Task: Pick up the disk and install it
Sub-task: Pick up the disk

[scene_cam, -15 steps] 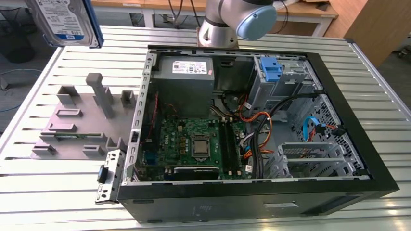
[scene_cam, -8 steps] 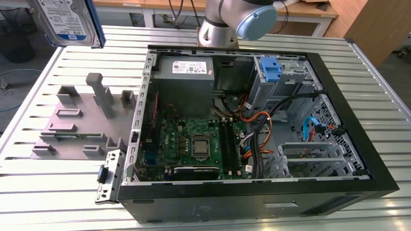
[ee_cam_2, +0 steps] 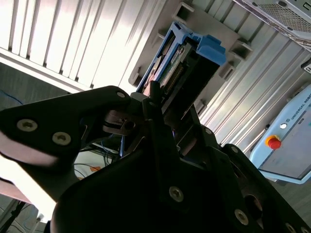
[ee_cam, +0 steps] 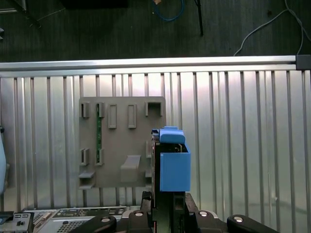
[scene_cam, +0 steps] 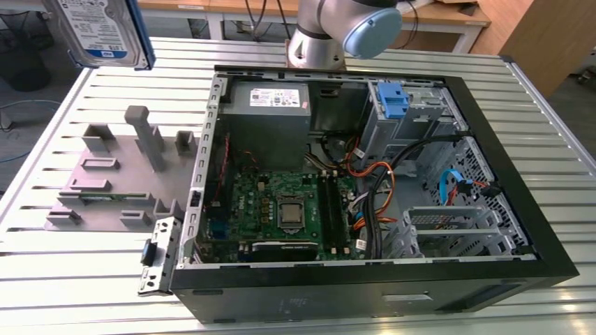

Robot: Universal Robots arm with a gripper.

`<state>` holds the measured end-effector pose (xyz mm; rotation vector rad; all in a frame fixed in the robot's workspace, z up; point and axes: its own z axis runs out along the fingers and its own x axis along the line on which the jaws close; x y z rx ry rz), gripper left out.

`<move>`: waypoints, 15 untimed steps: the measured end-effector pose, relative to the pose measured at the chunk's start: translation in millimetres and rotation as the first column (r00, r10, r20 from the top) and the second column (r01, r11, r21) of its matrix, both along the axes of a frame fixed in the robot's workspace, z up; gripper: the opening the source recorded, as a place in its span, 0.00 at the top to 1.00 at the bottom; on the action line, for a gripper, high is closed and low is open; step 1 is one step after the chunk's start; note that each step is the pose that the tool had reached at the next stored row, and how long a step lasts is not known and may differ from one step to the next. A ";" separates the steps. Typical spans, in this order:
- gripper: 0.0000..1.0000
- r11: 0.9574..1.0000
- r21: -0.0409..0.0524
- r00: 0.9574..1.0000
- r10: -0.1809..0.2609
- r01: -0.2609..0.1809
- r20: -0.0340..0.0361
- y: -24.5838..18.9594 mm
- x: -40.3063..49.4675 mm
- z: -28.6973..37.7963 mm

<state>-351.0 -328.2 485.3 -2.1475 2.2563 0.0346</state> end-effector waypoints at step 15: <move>0.65 1.000 0.000 1.000 0.000 0.000 0.000 0.0 4.7 0.0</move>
